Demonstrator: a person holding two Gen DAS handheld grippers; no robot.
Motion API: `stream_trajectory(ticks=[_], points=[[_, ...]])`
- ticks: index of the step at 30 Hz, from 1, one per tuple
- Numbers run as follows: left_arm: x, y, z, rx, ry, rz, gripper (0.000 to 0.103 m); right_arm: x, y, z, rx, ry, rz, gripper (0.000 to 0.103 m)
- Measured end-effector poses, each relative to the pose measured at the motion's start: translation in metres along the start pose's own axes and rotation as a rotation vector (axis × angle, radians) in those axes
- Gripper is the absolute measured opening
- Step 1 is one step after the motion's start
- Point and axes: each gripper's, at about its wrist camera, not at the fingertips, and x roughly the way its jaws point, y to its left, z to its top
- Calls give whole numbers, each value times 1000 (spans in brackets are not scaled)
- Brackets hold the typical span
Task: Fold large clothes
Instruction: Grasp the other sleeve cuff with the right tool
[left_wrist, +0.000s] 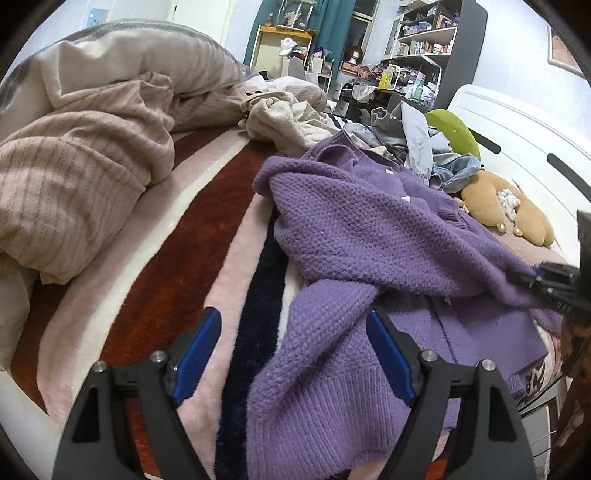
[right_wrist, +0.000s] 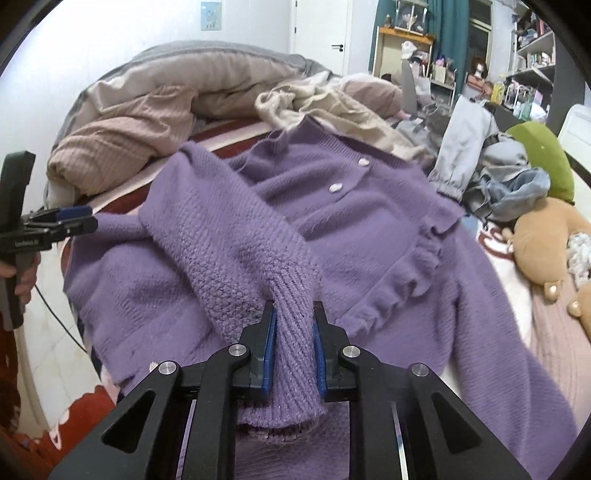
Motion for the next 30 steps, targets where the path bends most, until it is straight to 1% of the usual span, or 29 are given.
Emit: stream_trajectory(ticks=[5, 10, 13, 16, 20, 23, 27, 30], points=[[0, -4, 0, 24, 3, 12, 78, -13, -9, 5, 17, -34, -24, 10], [-3, -8, -2, 35, 3, -6, 78, -20, -18, 4, 25, -36, -49, 9], [-3, -7, -2, 33, 5, -5, 78, -26, -35, 0, 84, -53, -83, 8], [-1, -6, -3, 27, 9, -10, 78, -34, -55, -10, 148, -62, -87, 8], [14, -2, 1, 8, 46, -33, 78, -41, -77, -25, 223, -65, -124, 8], [30, -2, 10, 7, 80, -28, 77, -48, -93, -36, 288, -79, -134, 8], [48, -3, 29, 8, 106, -26, 77, -48, -102, -46, 299, -41, -181, 8], [58, -8, 44, 25, 109, -38, 77, -38, -103, -57, 310, 21, -128, 9]])
